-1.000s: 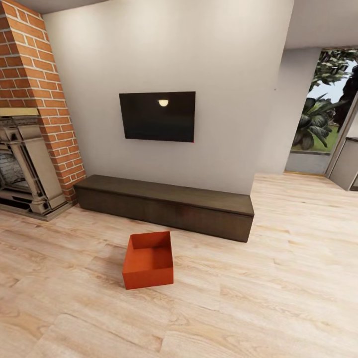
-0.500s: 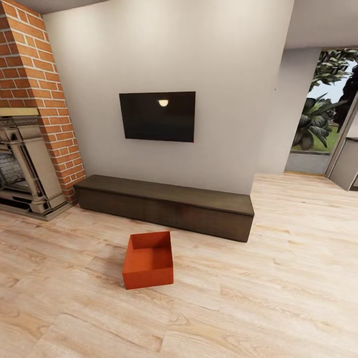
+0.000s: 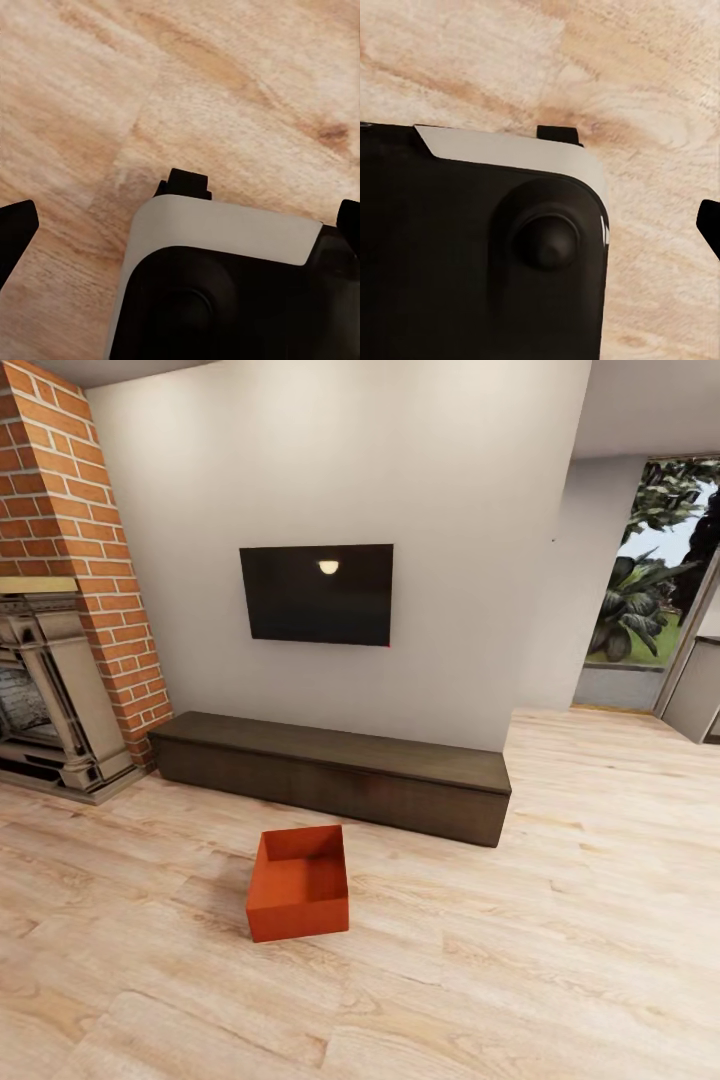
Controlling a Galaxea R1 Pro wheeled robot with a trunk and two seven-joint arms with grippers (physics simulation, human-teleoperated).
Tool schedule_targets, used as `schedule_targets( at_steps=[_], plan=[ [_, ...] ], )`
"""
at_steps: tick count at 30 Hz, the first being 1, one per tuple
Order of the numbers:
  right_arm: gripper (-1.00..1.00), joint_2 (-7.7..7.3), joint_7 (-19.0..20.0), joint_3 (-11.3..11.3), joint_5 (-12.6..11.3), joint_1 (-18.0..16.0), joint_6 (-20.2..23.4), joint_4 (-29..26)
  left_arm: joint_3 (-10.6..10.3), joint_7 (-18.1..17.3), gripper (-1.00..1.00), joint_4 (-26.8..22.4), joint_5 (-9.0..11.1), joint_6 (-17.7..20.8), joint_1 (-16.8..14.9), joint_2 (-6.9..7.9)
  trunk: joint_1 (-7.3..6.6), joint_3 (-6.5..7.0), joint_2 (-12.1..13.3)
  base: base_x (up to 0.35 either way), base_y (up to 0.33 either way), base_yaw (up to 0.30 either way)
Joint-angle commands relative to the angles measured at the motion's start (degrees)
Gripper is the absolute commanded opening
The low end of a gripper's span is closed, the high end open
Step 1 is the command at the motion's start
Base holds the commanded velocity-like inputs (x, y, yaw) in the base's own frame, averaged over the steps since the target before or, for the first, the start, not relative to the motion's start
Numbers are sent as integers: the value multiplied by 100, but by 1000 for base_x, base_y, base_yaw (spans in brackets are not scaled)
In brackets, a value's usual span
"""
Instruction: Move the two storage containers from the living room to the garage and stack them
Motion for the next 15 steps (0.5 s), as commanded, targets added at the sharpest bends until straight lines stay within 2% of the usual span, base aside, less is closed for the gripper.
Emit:
schedule_targets(
  at_steps=[1,4,12,15],
  plan=[
    [100,10,-5,53,-24,-7,-34,17,-5,5,100,4,29,-16,-3,1,0,-5,-3,0,0,48],
    [100,18,5,67,-6,-7,-62,17,-5,5,100,4,29,-16,-3,-1,0,-5,-3,0,0,185],
    [100,8,-18,59,-41,-8,-88,17,-5,5,100,4,29,-17,-3,-1,0,-5,-3,0,0,271],
    [100,7,-27,60,-42,-7,-82,17,-5,5,100,4,29,-17,-3,-1,0,-5,-3,0,0,141]
  ],
)
